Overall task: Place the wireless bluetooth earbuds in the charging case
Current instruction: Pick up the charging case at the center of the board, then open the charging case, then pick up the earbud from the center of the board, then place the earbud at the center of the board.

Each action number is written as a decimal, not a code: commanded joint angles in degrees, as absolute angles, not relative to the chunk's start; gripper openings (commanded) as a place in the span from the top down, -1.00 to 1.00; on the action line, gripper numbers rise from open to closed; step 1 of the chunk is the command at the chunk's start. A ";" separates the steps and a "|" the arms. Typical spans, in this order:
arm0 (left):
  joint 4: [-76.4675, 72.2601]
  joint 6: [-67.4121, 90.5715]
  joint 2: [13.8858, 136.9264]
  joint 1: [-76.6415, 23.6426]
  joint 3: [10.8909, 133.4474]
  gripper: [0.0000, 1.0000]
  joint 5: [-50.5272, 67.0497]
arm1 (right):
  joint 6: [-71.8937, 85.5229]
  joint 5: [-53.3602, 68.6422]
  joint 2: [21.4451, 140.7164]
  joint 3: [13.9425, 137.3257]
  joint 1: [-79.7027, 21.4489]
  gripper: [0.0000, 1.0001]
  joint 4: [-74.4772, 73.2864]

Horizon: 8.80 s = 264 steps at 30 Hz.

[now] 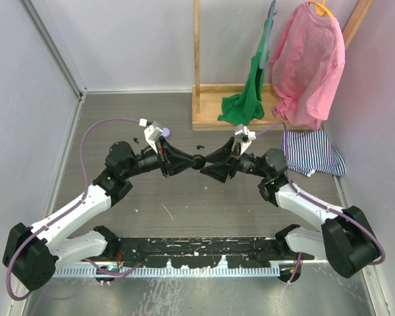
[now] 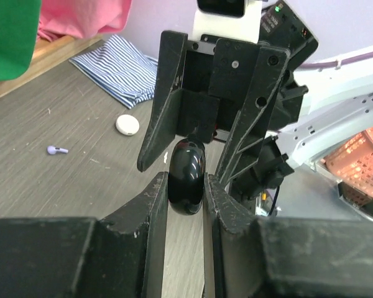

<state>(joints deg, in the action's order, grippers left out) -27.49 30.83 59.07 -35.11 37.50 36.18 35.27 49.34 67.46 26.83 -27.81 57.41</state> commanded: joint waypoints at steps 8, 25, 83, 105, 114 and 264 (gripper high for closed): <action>0.34 7.00 62.32 -35.06 52.03 0.89 47.07 | 16.71 55.01 61.31 28.42 -28.34 -0.39 47.80; 14.98 -3.04 66.33 -35.41 59.83 0.89 53.05 | 11.94 55.03 65.63 29.09 -32.94 -0.28 51.22; 7.06 2.59 61.78 -36.74 52.83 -0.27 33.86 | 19.08 51.59 68.65 21.65 -34.67 0.98 69.30; 5.07 10.87 62.42 -34.39 54.37 -0.48 33.31 | 16.87 51.58 70.17 20.63 -35.68 0.98 69.94; 6.42 11.38 63.20 -34.28 55.28 -0.52 31.52 | 16.20 50.61 70.24 20.48 -35.68 0.98 69.97; 31.41 24.29 93.83 -51.68 60.73 0.66 -20.14 | 0.70 24.85 73.55 11.85 -37.40 0.93 67.94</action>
<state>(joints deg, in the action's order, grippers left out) 31.14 22.70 92.99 -48.95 60.66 -19.55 1.72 25.50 73.19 9.80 -37.04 65.49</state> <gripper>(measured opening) 0.183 0.309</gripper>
